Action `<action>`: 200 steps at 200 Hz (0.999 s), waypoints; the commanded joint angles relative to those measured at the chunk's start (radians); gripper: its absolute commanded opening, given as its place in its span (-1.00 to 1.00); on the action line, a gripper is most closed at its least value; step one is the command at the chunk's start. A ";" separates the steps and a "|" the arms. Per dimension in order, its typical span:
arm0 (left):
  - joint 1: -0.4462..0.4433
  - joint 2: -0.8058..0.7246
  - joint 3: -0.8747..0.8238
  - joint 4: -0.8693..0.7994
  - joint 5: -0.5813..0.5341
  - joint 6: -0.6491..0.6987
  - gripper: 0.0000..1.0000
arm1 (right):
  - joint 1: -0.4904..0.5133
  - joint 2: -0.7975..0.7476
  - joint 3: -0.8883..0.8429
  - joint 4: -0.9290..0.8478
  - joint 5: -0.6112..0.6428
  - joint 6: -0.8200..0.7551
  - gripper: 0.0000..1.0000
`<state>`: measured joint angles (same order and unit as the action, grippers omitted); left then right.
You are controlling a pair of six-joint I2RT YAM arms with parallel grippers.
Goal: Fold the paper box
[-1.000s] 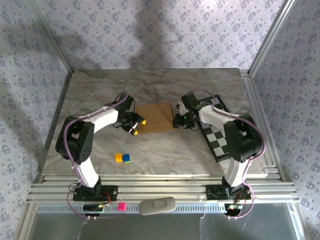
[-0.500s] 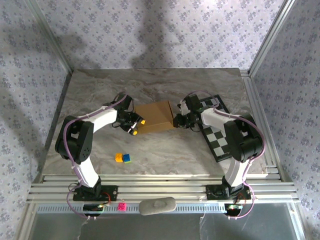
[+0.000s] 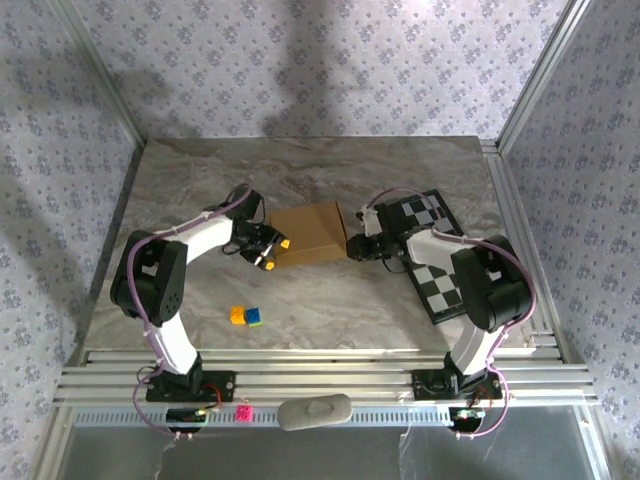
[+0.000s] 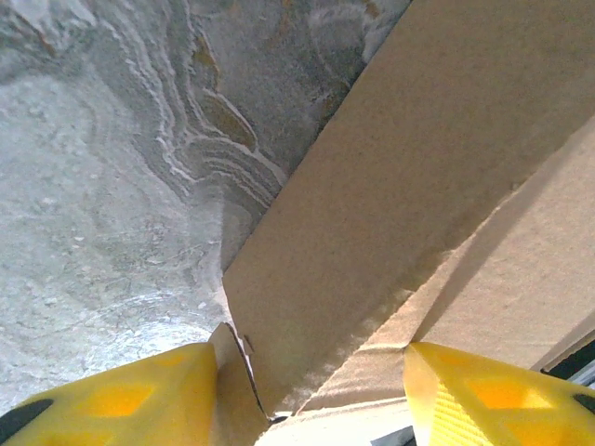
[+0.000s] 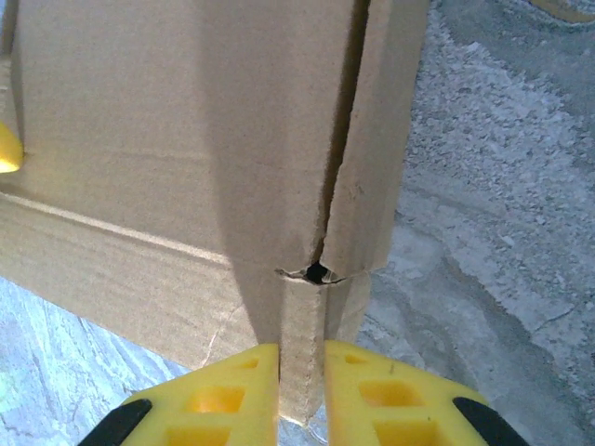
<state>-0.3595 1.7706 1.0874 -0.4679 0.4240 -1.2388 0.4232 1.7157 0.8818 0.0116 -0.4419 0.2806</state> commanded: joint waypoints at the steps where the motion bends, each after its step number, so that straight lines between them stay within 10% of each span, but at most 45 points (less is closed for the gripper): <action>1: 0.013 0.054 -0.019 -0.071 -0.060 0.009 0.09 | 0.004 -0.019 -0.060 0.076 0.026 -0.052 -0.61; 200: 0.039 0.084 0.001 -0.101 -0.042 0.036 0.06 | 0.015 0.079 -0.126 0.185 0.155 -0.086 -0.71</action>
<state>-0.3336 1.7939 1.0996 -0.4744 0.4767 -1.2125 0.4374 1.7374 0.7830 0.2779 -0.3569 0.2085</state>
